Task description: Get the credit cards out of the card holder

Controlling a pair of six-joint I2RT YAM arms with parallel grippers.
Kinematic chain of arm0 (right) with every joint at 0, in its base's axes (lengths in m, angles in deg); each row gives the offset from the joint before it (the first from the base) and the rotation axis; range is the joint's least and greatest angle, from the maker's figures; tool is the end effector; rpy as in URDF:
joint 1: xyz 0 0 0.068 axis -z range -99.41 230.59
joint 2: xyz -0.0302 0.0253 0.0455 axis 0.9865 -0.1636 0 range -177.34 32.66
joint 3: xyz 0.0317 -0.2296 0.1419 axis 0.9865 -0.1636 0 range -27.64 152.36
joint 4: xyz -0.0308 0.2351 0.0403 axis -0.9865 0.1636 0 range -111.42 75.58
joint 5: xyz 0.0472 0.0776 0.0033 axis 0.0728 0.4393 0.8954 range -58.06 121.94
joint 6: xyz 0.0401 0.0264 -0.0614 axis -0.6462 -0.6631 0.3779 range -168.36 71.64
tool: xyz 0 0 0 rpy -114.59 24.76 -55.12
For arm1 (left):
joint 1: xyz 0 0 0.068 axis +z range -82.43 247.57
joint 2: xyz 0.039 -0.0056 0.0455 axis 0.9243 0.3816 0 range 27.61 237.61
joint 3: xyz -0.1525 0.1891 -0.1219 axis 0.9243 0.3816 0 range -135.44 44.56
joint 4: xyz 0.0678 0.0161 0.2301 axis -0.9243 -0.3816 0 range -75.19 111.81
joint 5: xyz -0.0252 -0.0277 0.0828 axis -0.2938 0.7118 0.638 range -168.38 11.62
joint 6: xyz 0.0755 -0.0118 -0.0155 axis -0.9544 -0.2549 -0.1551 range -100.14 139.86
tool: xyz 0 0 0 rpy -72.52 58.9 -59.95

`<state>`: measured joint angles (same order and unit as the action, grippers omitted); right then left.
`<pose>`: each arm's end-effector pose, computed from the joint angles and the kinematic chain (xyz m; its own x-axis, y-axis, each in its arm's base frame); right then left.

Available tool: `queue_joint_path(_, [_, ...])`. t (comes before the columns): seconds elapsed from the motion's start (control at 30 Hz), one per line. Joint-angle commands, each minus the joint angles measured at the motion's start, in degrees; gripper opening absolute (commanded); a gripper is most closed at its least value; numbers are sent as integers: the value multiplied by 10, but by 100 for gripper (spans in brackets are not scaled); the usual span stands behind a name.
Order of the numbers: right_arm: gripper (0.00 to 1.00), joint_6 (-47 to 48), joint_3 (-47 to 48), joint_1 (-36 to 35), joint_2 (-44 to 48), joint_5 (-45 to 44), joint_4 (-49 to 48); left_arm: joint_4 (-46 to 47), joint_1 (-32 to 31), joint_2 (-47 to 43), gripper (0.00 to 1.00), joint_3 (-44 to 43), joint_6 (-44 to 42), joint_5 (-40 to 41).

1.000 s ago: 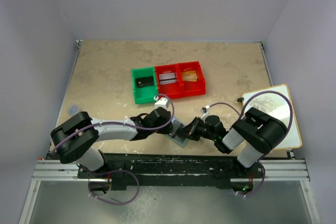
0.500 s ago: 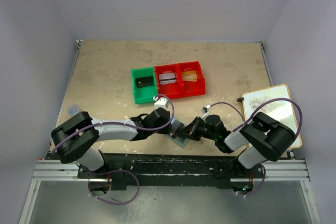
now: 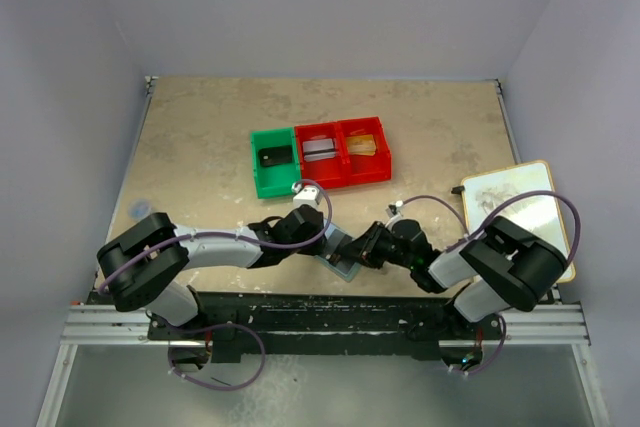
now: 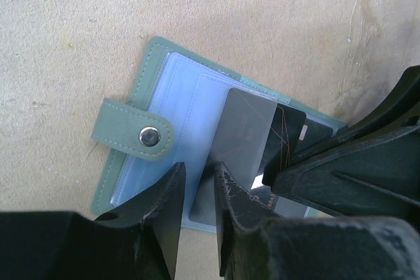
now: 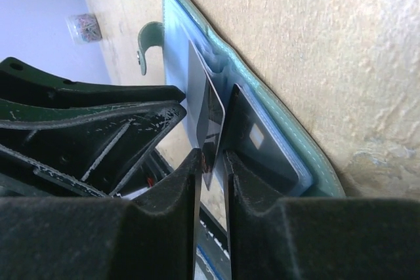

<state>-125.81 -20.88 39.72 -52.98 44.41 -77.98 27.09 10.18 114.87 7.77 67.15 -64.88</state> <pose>0.1648 0.1617 0.1161 -0.8335 0.5391 -0.1209 0.1088 0.3747 0.9207 0.1711 -0.2385 0.1444 -0.7961 -0.0816 -0.5997 0.2144 0.8886 -0.4055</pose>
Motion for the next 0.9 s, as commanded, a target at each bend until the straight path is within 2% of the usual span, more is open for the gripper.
queue_joint_path(0.0, [25,-6,14,-3,-19,-30,-33,-17,1,8,22,-6,-15,-10])
queue_joint_path(0.17, [24,-19,14,-3,-43,-48,-88,-20,1,5,21,-6,-15,-10])
queue_joint_path(0.5, [19,-16,16,-3,-72,-28,-129,-24,1,2,20,-8,-15,-4])
queue_joint_path(0.87, [17,-29,6,-3,-111,-17,-189,-24,1,1,20,-10,-11,-2])
